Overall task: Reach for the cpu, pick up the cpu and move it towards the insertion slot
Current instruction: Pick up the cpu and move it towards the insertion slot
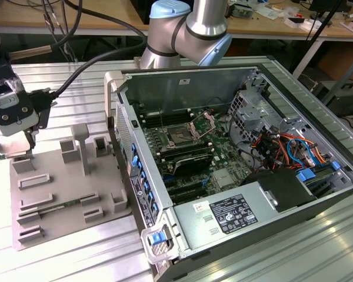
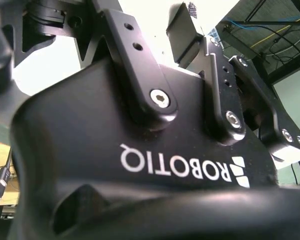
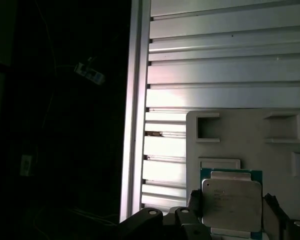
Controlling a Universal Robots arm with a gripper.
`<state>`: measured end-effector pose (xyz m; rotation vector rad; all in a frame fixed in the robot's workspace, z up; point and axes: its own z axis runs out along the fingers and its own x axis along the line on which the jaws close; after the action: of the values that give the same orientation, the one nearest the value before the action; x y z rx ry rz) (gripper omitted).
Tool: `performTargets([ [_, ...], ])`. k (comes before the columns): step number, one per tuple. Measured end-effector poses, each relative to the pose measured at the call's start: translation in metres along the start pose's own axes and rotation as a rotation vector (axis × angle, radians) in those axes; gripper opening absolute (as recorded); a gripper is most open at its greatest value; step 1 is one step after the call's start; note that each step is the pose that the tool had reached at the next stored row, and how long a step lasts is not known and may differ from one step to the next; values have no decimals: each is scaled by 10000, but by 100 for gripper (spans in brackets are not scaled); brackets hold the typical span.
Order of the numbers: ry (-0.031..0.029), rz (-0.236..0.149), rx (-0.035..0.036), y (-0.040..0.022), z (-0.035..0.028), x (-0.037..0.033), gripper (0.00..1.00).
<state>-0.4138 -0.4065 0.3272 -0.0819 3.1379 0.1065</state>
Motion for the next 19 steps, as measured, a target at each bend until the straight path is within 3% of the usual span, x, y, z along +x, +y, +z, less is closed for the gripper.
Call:
performTargets([
  [19, -1, 0, -30, 12, -178, -1, 54],
])
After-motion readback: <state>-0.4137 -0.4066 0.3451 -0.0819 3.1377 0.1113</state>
